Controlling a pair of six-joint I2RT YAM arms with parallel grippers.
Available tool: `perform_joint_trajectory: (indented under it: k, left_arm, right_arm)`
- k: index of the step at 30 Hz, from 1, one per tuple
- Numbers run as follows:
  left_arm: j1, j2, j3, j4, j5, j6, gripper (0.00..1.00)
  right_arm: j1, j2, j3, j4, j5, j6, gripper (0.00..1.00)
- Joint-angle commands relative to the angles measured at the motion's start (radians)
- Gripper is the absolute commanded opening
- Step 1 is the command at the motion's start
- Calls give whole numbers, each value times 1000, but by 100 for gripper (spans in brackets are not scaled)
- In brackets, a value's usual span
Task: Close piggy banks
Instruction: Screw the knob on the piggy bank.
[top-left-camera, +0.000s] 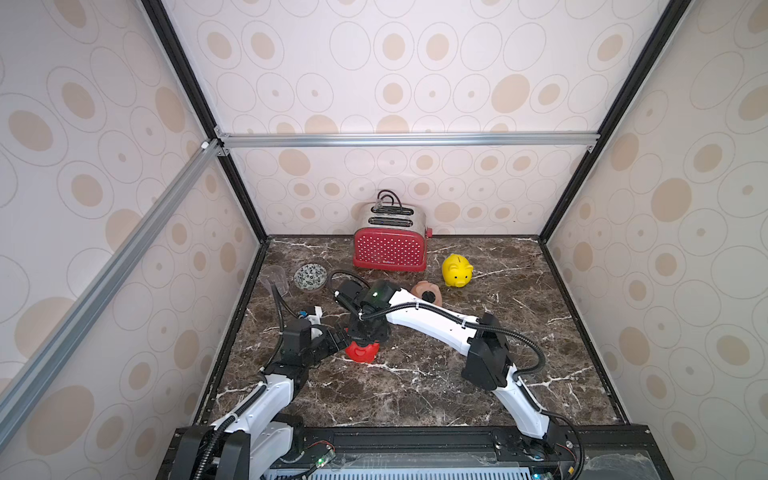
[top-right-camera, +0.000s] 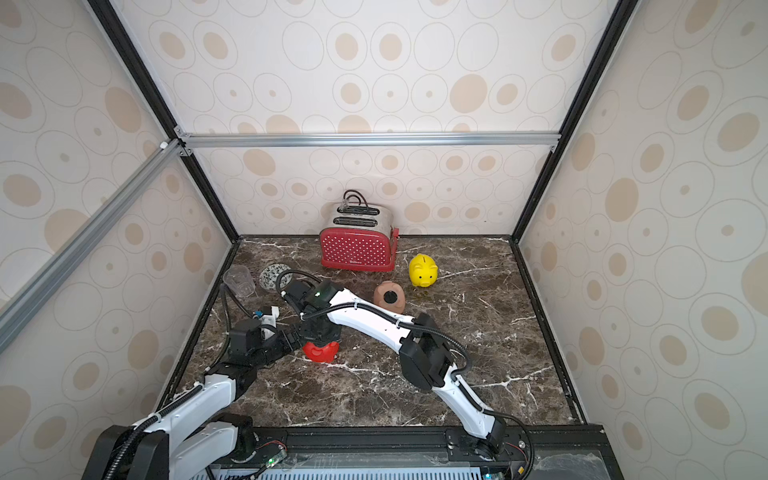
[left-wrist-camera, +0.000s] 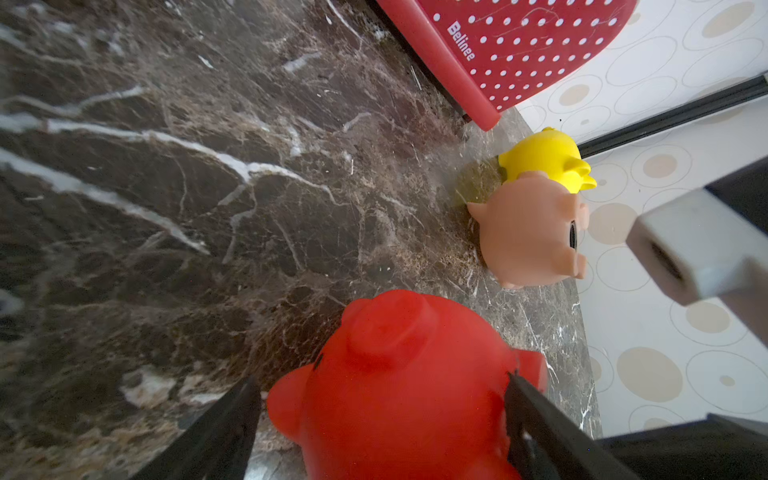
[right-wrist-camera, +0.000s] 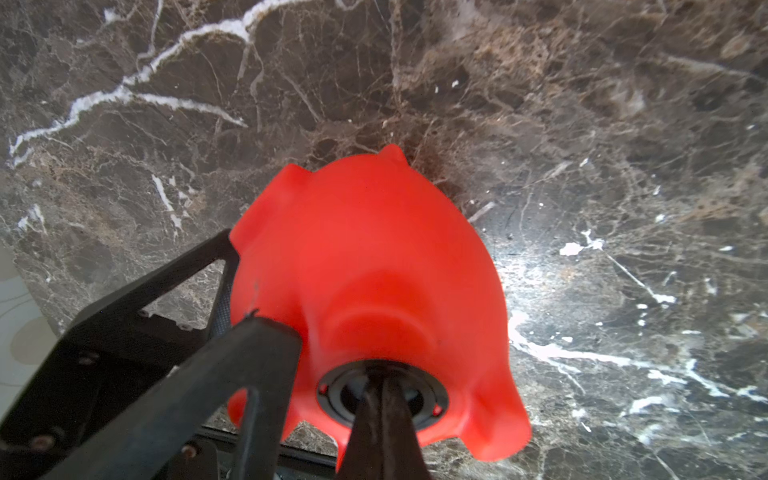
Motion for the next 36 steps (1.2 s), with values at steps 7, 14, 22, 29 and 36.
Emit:
perform_joint_trajectory:
  k: [7,14,22,29,36]
  left_arm:
    - [4,10,-25,-46,-13,15,91]
    - [4,12,-25,-45,-12,15,91]
    - [3,16,-27,-39,-10,15,91]
    - [4,18,-28,-39,-10,16,91]
    - [3,17,-26,-40,-10,14,91]
  right_arm:
    - [-3,10,-59,39,-33,69,0]
    - [-11,-23,-119,85,-41,114,0]
    - [-16,-44,-153,120,-46,145,0]
    - [-18,-48,-164,124,-69,165,0]
    - [-18,-60,-174,140,-61,165,0]
